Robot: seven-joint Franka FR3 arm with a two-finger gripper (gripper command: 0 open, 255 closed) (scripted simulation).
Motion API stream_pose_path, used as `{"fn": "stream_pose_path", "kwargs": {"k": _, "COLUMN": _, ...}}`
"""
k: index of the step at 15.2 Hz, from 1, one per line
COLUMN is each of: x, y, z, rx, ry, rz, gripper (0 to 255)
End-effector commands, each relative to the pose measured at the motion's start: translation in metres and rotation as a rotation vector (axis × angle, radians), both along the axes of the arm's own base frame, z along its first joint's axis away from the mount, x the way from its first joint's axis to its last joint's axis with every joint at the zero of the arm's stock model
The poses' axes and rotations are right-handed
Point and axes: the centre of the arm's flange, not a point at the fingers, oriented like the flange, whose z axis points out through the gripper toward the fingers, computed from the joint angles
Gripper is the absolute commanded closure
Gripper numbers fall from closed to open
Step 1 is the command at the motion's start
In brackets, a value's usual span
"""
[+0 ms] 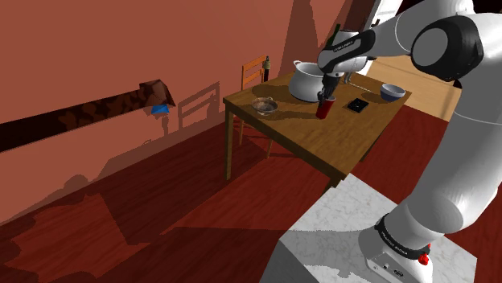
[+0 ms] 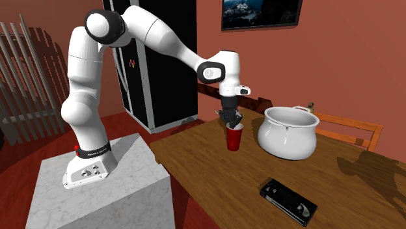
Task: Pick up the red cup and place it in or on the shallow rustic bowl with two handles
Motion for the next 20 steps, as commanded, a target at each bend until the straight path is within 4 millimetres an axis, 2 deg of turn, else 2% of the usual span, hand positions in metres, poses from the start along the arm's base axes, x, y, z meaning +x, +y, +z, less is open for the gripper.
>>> {"fn": "stream_pose_path", "kwargs": {"k": 1, "x": 0.000, "y": 0.000, "z": 0.008, "rx": 0.000, "ry": 0.000, "rz": 0.000, "gripper": 255}}
{"fn": "stream_pose_path", "kwargs": {"k": 20, "x": 0.000, "y": 0.000, "z": 0.108, "rx": 0.000, "ry": 0.000, "rz": 0.000, "gripper": 255}}
